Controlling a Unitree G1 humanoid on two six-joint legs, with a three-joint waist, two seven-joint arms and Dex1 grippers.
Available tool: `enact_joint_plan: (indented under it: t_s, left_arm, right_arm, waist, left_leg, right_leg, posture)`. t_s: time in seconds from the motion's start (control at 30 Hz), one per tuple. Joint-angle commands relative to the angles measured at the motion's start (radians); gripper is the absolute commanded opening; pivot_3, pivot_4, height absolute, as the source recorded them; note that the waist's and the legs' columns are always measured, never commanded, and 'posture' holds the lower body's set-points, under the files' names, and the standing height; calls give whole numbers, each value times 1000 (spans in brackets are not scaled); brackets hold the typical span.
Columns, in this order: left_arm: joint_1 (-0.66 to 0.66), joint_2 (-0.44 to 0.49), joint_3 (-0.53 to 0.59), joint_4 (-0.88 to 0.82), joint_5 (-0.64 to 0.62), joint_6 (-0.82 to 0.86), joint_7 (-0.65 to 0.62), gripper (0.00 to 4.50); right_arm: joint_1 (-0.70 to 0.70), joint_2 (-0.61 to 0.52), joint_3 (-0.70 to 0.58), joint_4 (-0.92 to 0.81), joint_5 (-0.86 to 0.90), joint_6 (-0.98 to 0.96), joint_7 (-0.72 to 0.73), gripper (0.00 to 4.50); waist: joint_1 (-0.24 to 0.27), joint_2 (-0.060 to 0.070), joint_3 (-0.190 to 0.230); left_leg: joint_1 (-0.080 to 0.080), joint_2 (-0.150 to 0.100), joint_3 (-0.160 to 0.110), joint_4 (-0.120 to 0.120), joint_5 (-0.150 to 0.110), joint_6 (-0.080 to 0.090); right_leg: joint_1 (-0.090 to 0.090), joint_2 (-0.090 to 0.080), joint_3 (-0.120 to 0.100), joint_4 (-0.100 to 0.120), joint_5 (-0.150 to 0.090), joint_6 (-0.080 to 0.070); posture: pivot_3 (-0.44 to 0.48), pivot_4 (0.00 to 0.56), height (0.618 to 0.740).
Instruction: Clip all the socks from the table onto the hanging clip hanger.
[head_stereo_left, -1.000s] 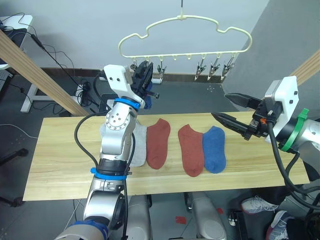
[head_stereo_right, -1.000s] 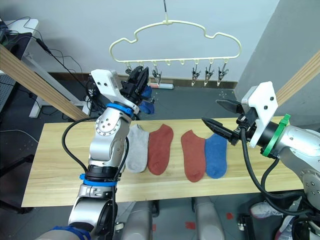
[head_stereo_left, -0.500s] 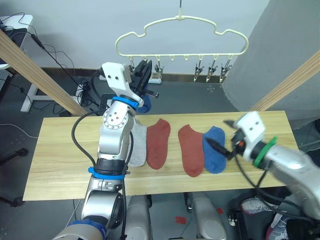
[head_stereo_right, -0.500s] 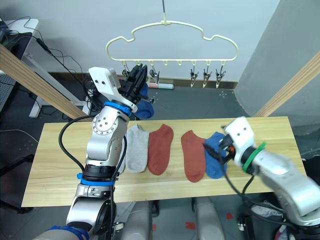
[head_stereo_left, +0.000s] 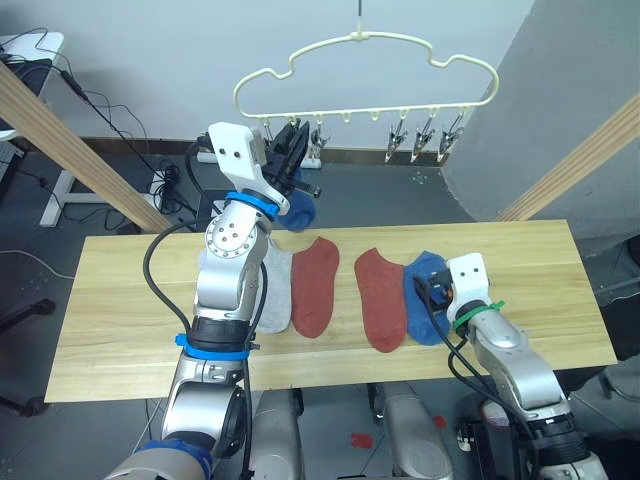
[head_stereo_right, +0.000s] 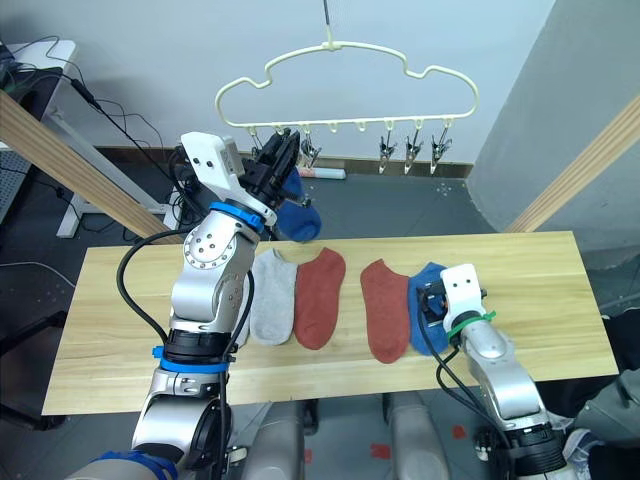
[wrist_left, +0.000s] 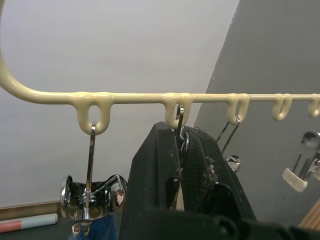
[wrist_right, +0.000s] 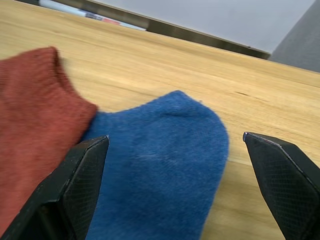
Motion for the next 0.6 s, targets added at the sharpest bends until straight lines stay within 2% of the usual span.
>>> enact_joint_plan:
  t_s: [0.03, 0.17, 0.27, 0.57, 0.6]
  left_arm:
    - [0, 8, 0, -67, -9, -2, -12, 133]
    - [0, 17, 8, -68, -11, 4, -17, 133]
    - [3, 16, 8, -69, -12, 8, -19, 133]
    - [7, 16, 5, -67, -11, 11, -25, 133]
    - [9, 18, 5, -69, -12, 12, -27, 133]
  right_arm:
    - [12, 64, -67, -4, 14, 20, -43, 4500]
    - [83, 83, -35, -130, -24, 75, -42, 4500]
    - [107, 100, -37, -154, -28, 110, -43, 4500]
    - [68, 165, -88, -46, 19, 200, -20, 4500]
    - [62, 157, -85, -38, 13, 200, -13, 4328]
  waist:
    - [1, 0, 0]
    - [2, 0, 0]
    - [2, 0, 0]
    - [1, 0, 0]
    - [1, 0, 0]
  left_leg:
    - [0, 0, 0, 0, 0, 0]
    - [0, 0, 0, 0, 0, 0]
    - [0, 0, 0, 0, 0, 0]
    - [2, 0, -1, 1, -1, 2]
    - [2, 0, -1, 1, -1, 2]
  right_leg:
    - [0, 0, 0, 0, 0, 0]
    - [0, 0, 0, 1, 0, 0]
    - [0, 0, 0, 1, 0, 0]
    - [-2, 0, 0, 8, -3, 4]
    - [-2, 0, 1, 8, -3, 4]
  posture:
    - [-130, 396, 740]
    - [-125, 397, 740]
    - [-127, 396, 740]
    - [-129, 398, 740]
    - [-121, 397, 740]
